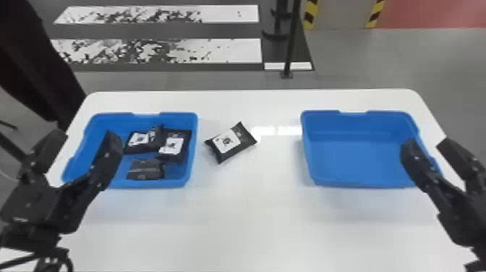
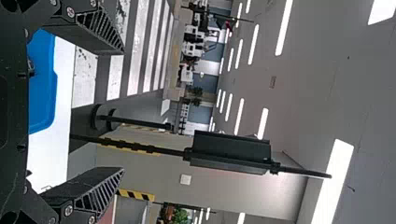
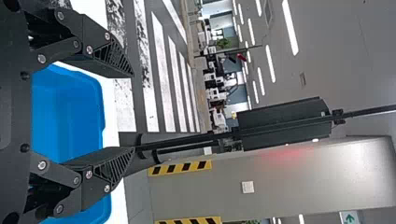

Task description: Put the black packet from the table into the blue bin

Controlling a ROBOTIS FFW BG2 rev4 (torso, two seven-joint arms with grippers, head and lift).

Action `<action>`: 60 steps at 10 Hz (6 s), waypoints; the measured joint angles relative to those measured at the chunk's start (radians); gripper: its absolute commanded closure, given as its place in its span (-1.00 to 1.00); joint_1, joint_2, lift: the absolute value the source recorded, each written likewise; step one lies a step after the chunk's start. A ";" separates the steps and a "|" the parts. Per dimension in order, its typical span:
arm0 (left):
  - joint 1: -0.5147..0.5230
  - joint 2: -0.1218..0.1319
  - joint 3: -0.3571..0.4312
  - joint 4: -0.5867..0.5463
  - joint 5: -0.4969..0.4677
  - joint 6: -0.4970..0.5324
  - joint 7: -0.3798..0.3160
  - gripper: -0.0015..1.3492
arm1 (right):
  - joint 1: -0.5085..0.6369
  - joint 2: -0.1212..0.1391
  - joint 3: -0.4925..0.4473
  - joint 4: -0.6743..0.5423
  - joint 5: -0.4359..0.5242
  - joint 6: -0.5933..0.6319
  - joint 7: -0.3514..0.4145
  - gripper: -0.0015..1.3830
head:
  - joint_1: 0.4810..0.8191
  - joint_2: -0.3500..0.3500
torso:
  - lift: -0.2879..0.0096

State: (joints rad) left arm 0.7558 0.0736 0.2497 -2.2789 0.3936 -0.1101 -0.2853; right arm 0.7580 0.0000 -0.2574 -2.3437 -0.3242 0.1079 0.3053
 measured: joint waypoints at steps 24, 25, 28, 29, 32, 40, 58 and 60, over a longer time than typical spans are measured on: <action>-0.868 0.026 -0.522 0.719 -0.706 0.494 -0.204 -0.79 | -0.029 0.000 0.013 0.021 0.011 0.012 0.001 -0.26 | 0.27 -0.69 | 0.20; -0.897 0.022 -0.529 0.759 -0.733 0.516 -0.204 -0.79 | -0.031 0.000 0.013 0.023 0.011 0.012 0.001 -0.26 | 0.27 -0.66 | 0.20; -0.992 0.022 -0.608 0.892 -0.747 0.618 -0.211 -0.79 | -0.032 0.000 0.012 0.024 0.008 0.012 0.002 -0.26 | 0.27 -0.68 | 0.20; -1.023 0.023 -0.627 0.938 -0.747 0.639 -0.217 -0.78 | -0.033 0.000 0.012 0.025 0.006 0.012 0.002 -0.26 | 0.27 -0.67 | 0.20; -1.055 0.022 -0.620 0.988 -0.783 0.688 -0.216 0.23 | -0.034 0.000 0.012 0.026 0.002 0.012 0.001 -0.26 | 0.27 -0.60 | 0.20; -1.039 0.048 -0.610 0.906 -0.751 0.465 -0.297 0.80 | -0.029 0.000 0.014 0.029 -0.001 0.012 0.001 -0.26 | 0.27 -0.71 | 0.20; -0.364 -0.017 0.211 0.162 -0.722 0.491 -0.400 -0.77 | -0.022 0.000 0.018 0.019 -0.011 0.017 0.000 -0.26 | 0.27 0.48 | 0.20; -0.228 -0.069 0.281 0.075 -0.529 0.401 -0.299 -0.77 | -0.016 0.000 0.016 0.013 -0.016 0.017 0.000 -0.26 | 0.27 0.57 | 0.20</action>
State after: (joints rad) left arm 0.5278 0.0049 0.5303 -2.2038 -0.1352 0.2905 -0.5842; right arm 0.7416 0.0000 -0.2412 -2.3302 -0.3400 0.1250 0.3053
